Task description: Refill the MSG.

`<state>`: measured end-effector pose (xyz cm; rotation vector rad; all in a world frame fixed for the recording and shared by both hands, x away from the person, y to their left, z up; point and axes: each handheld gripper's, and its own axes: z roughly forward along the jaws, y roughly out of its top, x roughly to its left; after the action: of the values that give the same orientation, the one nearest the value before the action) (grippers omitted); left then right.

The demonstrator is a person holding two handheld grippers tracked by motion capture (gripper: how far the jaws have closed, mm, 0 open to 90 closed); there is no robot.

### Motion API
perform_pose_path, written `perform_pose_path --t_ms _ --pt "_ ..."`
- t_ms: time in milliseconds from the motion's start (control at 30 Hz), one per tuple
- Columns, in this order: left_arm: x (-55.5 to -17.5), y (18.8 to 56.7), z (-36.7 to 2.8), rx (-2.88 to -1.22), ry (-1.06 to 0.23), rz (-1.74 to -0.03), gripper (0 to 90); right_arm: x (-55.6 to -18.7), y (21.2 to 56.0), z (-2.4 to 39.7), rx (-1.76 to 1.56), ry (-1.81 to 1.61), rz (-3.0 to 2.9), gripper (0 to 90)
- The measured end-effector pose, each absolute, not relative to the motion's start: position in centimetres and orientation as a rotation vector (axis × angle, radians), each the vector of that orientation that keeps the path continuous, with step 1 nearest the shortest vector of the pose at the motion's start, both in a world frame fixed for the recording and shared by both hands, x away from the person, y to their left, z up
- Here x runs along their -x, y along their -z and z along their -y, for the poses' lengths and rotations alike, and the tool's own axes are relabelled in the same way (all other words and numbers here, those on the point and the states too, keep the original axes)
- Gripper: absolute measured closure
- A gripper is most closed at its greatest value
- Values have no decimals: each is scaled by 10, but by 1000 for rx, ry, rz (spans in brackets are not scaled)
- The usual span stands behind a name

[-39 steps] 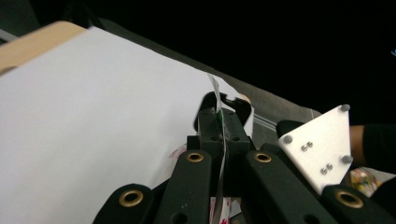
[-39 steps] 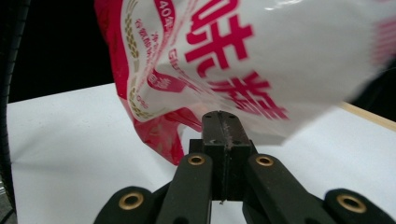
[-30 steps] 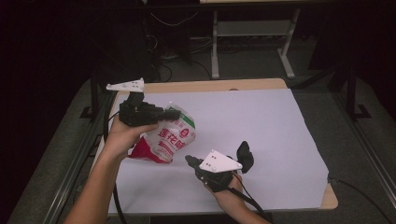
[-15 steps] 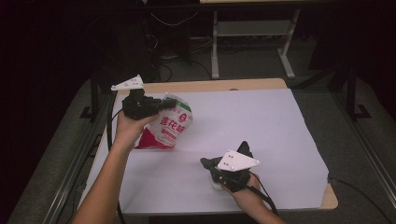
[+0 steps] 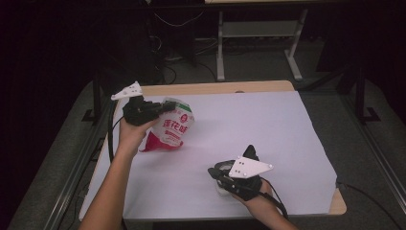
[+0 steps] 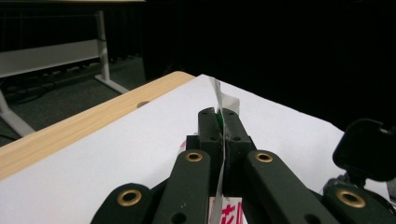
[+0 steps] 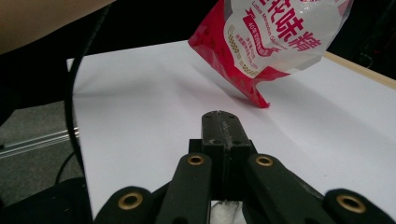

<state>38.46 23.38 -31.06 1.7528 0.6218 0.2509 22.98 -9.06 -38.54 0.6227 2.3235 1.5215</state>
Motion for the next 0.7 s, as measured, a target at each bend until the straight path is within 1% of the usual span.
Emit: perform_pose_path --t_ms 167,433,567,700 --pt "-365 315 -245 -1744 -250 -612 881 -225 385 96 -604 -1531 -2354 900" --pt "-332 329 -248 -1740 -242 -576 886 -220 389 112 -566 -1562 -2402 900" --pt "-320 341 -248 -1723 -215 -565 886 -220 389 118 -553 -1569 -2427 900" --pt "-311 352 -254 -1666 -177 -565 882 -221 388 124 -542 -1594 -2437 900"
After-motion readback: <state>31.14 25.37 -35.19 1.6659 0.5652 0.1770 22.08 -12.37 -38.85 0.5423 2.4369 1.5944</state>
